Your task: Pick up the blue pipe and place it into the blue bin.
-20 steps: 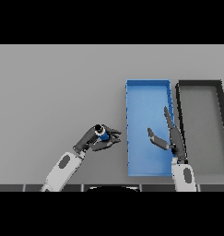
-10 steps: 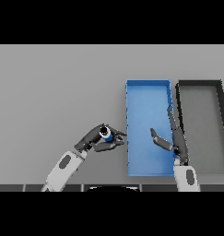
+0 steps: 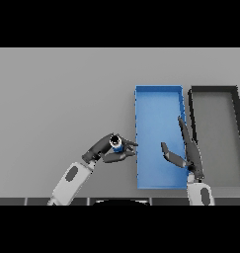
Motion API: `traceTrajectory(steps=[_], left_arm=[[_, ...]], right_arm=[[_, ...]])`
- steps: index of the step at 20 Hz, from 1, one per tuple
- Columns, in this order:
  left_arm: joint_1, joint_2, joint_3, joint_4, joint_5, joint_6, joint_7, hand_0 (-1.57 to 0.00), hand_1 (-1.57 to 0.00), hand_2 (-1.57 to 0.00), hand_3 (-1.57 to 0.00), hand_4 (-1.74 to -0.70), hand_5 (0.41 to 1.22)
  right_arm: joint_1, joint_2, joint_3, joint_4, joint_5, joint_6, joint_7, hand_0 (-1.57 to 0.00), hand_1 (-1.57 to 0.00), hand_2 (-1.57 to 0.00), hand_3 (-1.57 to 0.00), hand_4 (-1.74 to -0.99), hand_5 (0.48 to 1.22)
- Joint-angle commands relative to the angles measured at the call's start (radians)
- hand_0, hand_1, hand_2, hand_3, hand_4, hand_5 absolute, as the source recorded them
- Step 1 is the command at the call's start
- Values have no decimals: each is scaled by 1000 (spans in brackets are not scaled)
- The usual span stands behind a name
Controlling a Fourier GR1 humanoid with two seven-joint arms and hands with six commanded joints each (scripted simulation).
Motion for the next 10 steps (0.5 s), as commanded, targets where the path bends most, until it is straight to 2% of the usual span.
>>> traceTrajectory(steps=[1,3,4,6,8,10], left_arm=[[5,-5,-2,-3,-2,-5,3,-1571,-1571,-1571,-1571,-1467,1221],[-1,-11,10,-5,-3,-13,7,-1571,-1571,-1571,-1571,-1467,1221],[-1,-9,19,-7,-1,-20,-2,-1571,-1571,-1571,-1571,-1467,1221],[-9,-18,30,-15,5,-30,23,-1571,-1571,-1571,-1571,-1467,1221],[-13,-24,35,-8,-11,-35,35,-1571,-1571,-1571,-1571,-1467,1221],[10,-24,34,-12,-28,-41,18,-1571,-1571,-1571,-1571,-1467,1221]], right_arm=[[-1,-15,4,-30,-76,66,26,1,-22,-89,-1,-1202,624],[-39,-70,3,-82,-194,162,109,1,-29,-120,-1,-1215,607],[-71,-93,9,-106,-243,196,154,1,-23,-118,-1,-1224,600],[-144,-131,36,-138,-315,253,243,1,-14,-111,0,-1237,577],[-218,-151,70,-179,-356,269,328,1,-9,-104,0,-1255,560],[-279,-179,101,-198,-349,291,379,1,-5,-90,1,-1270,558]])
